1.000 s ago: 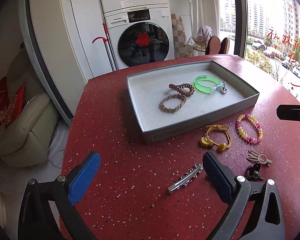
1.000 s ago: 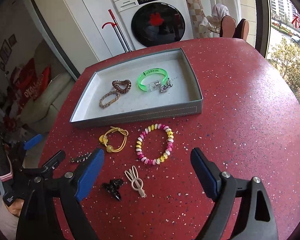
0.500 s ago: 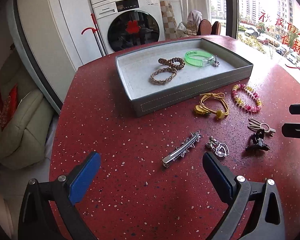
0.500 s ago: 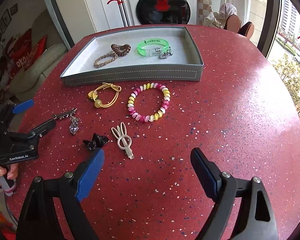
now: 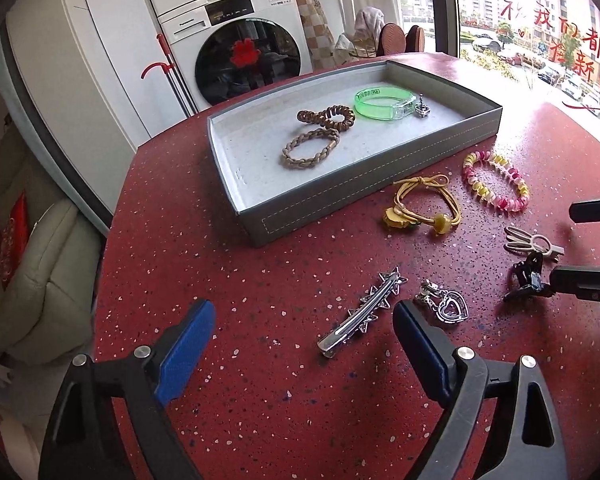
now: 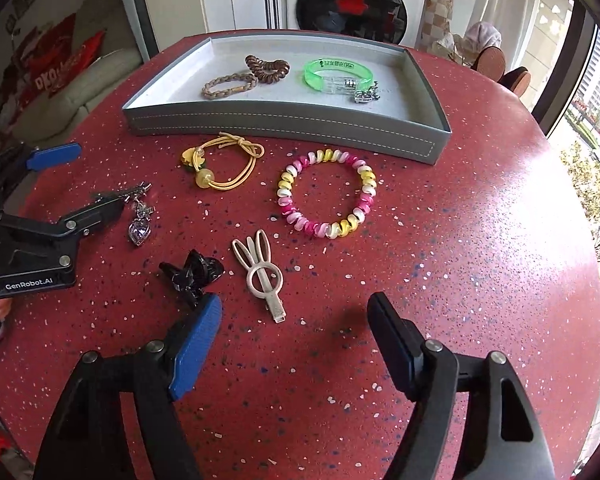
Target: Organize jewelry
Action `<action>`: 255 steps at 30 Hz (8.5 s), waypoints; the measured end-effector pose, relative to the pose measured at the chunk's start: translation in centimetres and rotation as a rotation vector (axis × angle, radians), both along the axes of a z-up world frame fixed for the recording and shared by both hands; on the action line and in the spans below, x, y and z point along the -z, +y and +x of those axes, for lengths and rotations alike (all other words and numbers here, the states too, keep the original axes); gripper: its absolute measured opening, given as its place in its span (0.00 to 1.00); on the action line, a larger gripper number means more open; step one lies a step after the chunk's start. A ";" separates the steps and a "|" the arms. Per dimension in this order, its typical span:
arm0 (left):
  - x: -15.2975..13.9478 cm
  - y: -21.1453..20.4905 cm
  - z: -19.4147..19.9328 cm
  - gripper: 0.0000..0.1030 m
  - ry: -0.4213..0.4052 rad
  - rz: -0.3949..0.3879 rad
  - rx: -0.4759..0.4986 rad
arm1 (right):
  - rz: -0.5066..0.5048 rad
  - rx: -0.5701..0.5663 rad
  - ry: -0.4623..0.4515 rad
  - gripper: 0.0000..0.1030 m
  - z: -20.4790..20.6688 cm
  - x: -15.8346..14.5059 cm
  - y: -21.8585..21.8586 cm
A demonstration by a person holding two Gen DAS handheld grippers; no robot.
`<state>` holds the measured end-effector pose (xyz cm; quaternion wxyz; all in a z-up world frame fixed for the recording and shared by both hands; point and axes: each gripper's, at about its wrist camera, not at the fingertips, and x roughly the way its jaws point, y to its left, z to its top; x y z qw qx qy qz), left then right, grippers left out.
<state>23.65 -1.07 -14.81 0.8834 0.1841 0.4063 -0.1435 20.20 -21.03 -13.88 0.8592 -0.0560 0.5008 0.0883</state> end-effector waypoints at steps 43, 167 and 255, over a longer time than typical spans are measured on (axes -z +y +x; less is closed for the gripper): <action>-2.0 1.5 -1.8 0.19 0.076 -0.198 -0.025 | 0.134 0.038 -0.054 0.20 -1.0 -3.0 -0.8; -5.6 -2.5 11.1 0.30 -0.018 -0.192 -0.188 | 0.258 0.149 -0.078 0.56 14.1 -5.6 -2.8; -1.1 -3.4 -2.7 0.62 0.115 -0.176 -0.196 | -0.005 0.097 -0.048 0.12 6.0 -0.5 -2.4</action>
